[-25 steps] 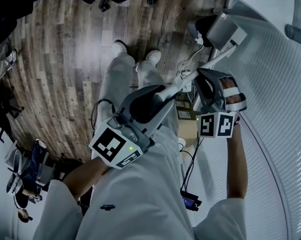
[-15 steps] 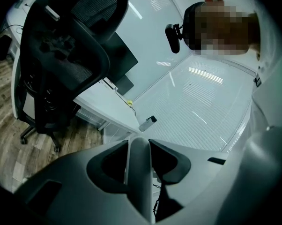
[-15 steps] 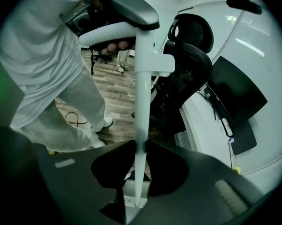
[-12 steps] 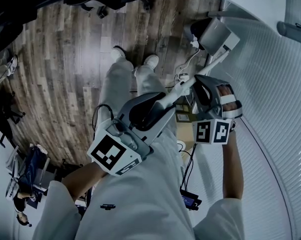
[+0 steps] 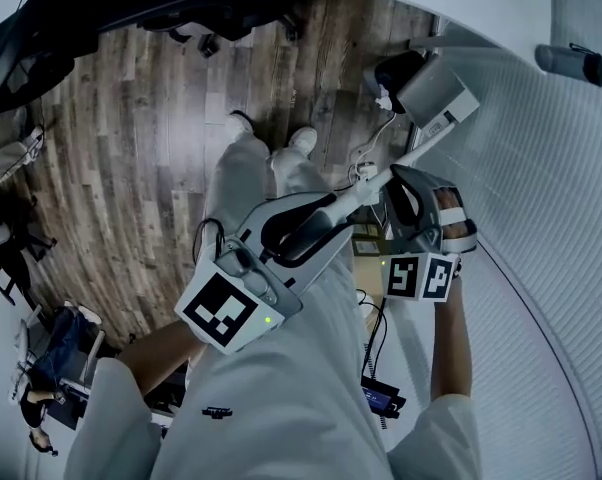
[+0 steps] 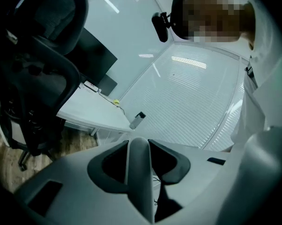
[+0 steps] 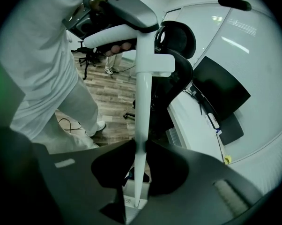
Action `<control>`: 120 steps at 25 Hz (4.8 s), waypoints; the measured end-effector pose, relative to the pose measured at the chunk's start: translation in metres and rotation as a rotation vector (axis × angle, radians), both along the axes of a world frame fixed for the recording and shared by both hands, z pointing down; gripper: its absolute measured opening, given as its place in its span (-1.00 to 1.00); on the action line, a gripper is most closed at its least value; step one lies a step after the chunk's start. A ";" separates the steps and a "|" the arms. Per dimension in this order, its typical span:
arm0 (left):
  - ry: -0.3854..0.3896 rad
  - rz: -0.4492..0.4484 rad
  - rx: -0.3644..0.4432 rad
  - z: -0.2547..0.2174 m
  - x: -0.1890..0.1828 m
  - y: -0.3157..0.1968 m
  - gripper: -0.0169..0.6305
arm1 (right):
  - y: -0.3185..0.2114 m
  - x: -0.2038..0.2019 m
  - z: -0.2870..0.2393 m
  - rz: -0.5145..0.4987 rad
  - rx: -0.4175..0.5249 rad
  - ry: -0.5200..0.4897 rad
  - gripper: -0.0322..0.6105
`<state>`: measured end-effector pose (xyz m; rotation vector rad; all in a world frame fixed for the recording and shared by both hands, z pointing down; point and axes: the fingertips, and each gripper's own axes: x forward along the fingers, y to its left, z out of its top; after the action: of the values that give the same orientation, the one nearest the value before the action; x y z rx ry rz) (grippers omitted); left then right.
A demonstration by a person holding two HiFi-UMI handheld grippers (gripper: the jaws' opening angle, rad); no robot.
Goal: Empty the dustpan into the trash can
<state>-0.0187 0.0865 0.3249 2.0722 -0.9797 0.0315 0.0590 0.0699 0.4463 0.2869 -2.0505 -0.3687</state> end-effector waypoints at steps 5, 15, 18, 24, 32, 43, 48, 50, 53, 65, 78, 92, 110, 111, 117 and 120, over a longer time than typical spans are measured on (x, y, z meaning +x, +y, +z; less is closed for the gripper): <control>-0.032 0.050 0.022 -0.020 0.009 -0.001 -0.55 | -0.002 0.005 -0.018 0.060 0.024 -0.027 -0.63; -0.085 0.144 0.055 -0.059 0.018 -0.010 -0.55 | -0.006 0.010 -0.053 0.154 0.061 -0.105 -0.63; -0.101 0.171 0.060 -0.067 0.021 -0.012 -0.55 | -0.006 0.011 -0.060 0.182 0.069 -0.121 -0.63; -0.124 0.236 0.079 -0.082 0.030 -0.010 -0.55 | -0.001 0.017 -0.073 0.240 0.073 -0.154 -0.63; -0.132 0.258 0.067 -0.088 0.033 -0.004 -0.55 | 0.011 0.019 -0.078 0.268 0.066 -0.176 -0.63; -0.144 0.261 0.056 -0.074 0.034 -0.002 -0.55 | 0.012 0.019 -0.063 0.284 0.044 -0.180 -0.63; -0.151 0.254 0.049 -0.063 0.034 -0.007 -0.55 | 0.007 0.018 -0.051 0.262 0.039 -0.173 -0.63; -0.153 0.255 0.052 -0.060 0.037 -0.008 -0.55 | 0.007 0.020 -0.048 0.261 0.039 -0.169 -0.63; -0.152 0.255 0.058 -0.058 0.039 -0.008 -0.55 | 0.006 0.021 -0.046 0.267 0.039 -0.169 -0.63; -0.158 0.266 0.073 -0.055 0.047 -0.008 -0.55 | 0.006 0.029 -0.043 0.269 0.047 -0.159 -0.63; -0.173 0.258 0.095 -0.047 0.056 -0.010 -0.55 | 0.000 0.037 -0.034 0.256 0.048 -0.151 -0.63; -0.215 0.283 0.113 -0.077 0.051 0.002 -0.55 | 0.010 0.027 -0.062 0.282 0.077 -0.214 -0.63; -0.402 0.257 0.108 -0.096 0.010 0.006 -0.55 | 0.013 -0.039 -0.073 0.222 0.064 -0.363 -0.62; -0.406 0.255 0.119 -0.096 0.007 0.003 -0.55 | 0.012 -0.043 -0.072 0.220 0.067 -0.364 -0.61; -0.436 0.201 0.079 -0.086 -0.017 -0.004 -0.55 | 0.015 -0.058 -0.078 0.189 0.072 -0.394 -0.61; -0.470 0.194 0.069 -0.076 -0.024 -0.006 -0.55 | 0.016 -0.055 -0.079 0.199 0.067 -0.396 -0.61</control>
<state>-0.0429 0.0800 0.2493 2.2676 -1.0571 0.6165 0.0038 0.0854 0.3677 0.6429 -2.3710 -0.2732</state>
